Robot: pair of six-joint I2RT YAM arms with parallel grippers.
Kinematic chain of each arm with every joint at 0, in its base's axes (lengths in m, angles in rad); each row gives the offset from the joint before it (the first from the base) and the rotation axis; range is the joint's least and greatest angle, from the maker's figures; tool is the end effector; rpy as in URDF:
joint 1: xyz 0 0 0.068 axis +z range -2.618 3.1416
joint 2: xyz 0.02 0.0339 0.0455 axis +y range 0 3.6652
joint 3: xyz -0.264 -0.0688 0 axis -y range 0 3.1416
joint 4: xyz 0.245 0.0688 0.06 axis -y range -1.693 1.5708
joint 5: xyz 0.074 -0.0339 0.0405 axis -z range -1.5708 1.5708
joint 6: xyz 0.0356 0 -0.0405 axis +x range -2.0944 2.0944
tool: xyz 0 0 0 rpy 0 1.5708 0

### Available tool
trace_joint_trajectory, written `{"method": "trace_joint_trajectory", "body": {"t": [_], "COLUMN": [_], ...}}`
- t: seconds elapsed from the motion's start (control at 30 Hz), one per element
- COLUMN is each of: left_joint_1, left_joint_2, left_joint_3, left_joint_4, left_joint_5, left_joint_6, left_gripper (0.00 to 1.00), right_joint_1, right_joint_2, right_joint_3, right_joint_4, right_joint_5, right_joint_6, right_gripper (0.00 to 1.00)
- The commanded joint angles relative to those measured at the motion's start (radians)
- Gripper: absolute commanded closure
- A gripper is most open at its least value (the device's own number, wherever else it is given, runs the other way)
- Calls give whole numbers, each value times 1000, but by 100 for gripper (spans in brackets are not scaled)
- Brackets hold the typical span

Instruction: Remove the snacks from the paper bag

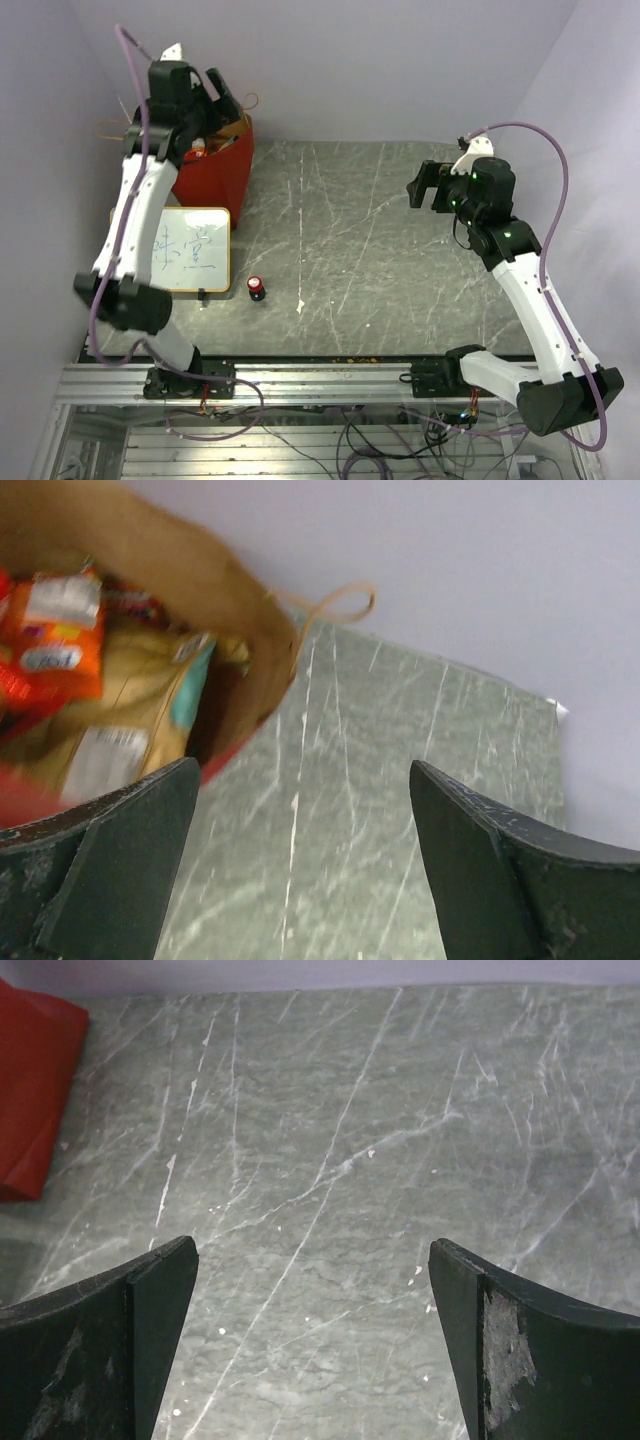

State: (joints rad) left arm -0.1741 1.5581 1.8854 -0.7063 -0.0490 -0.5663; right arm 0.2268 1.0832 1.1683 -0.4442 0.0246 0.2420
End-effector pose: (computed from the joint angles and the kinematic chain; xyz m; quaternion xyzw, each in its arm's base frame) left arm 0.3264 -0.0556 0.4725 -0.1747 0.8089 -0.1841 0.5304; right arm 0.2320 0.0526 0.3888 0.0133 0.8219 0.1224 0.5562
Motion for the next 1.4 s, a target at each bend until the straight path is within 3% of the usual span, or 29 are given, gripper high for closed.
{"method": "trace_joint_trajectory", "body": {"t": [0.0, 0.17, 0.37, 0.57, 0.67, 0.77, 1.03, 1.1, 1.37], "left_joint_1": [-7, -8, -7, -11, -11, -11, -57, -78, -206], "left_joint_2": [224, 472, 503, 505, 562, 564, 520, 514, 480], "left_joint_3": [217, 456, 391, 352, 459, 455, 430, 440, 433], "left_joint_4": [87, 29, 124, 116, 40, 47, 30, 20, 12], "left_joint_5": [63, 84, 89, 123, 121, 141, 194, 185, 175], "left_joint_6": [75, 166, 189, 246, 281, 249, 233, 250, 255], "left_gripper": [4, 4, 3, 18, 39, 59, 89, 93, 93], "right_joint_1": [25, 32, 30, 29, 29, 29, 30, 30, 30], "right_joint_2": [-2, -18, 1, 12, 26, 44, 64, 67, 84], "right_joint_3": [-17, -31, -13, 5, 12, 21, 51, 57, 77], "right_joint_4": [63, 91, 100, 108, 112, 119, 108, 107, 79], "right_joint_5": [28, 77, 47, 106, 111, 102, 66, 59, 39], "right_joint_6": [-115, -191, -218, -215, -217, -213, -195, -193, -135], "right_gripper": [0, 0, 0, 0, 0, 0, 0, 0, 0]}}
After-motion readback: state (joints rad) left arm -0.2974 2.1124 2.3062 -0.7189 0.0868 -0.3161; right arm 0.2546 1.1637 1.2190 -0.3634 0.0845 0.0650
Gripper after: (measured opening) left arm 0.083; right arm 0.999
